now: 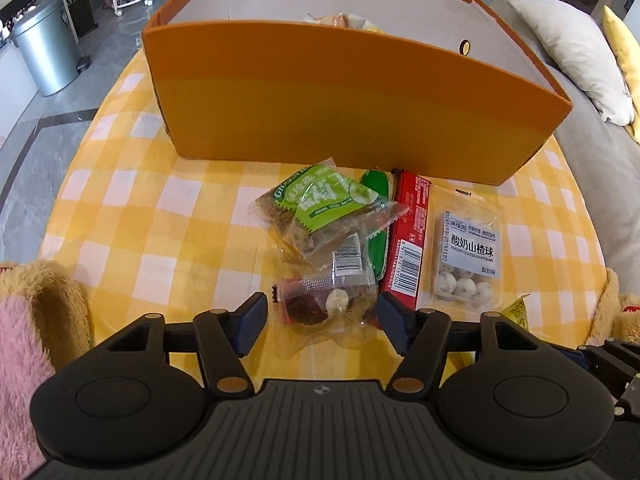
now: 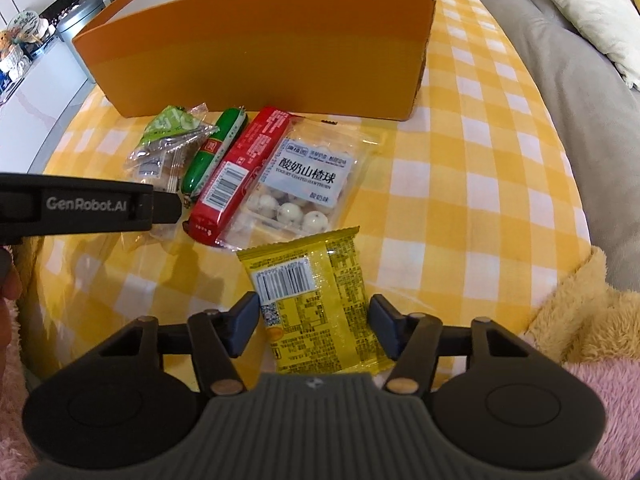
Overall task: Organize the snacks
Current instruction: 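Move both tools back toward the remaining snacks beside the box, then grasp the clear nut packet with the left tool while the right tool grasps the yellow packet, then lift both packets and carry them over the open orange box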
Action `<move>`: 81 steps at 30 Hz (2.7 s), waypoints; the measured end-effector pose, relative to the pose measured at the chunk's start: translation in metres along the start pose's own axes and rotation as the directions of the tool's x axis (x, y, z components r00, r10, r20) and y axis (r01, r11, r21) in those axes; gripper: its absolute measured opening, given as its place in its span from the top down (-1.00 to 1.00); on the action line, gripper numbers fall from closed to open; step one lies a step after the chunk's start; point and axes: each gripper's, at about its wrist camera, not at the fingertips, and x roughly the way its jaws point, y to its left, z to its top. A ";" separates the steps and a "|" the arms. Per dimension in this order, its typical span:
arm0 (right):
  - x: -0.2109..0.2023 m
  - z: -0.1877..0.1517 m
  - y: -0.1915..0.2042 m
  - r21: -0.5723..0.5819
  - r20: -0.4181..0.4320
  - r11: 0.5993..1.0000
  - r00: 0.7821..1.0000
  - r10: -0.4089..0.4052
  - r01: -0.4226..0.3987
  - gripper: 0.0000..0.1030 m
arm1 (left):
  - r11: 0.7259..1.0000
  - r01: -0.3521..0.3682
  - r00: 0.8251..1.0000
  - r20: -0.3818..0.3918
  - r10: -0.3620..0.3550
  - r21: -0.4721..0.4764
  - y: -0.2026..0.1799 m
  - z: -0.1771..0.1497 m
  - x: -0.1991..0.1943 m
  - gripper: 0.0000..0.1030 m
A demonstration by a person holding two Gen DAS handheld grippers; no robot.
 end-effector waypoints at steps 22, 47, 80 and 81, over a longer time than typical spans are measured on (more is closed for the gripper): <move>-0.006 -0.005 0.001 0.009 -0.036 0.999 0.999 0.034 -0.034 0.02 | 0.999 0.039 0.998 -0.044 -0.039 0.016 -0.001 -0.002 -0.024 0.14; -0.092 0.006 -0.022 0.109 0.181 0.993 0.983 0.034 -0.054 0.01 | 0.985 0.129 0.985 0.101 -0.141 0.113 -0.030 0.021 -0.108 0.14; -0.108 0.185 0.000 -0.099 0.398 0.988 0.905 0.149 -0.119 0.02 | 0.960 0.075 0.955 0.258 -0.147 0.269 -0.021 0.165 -0.115 0.14; -0.101 0.190 -0.002 -0.097 0.391 0.986 0.905 0.166 -0.139 0.02 | 0.959 0.086 0.956 0.249 -0.155 0.269 -0.018 0.170 -0.109 0.14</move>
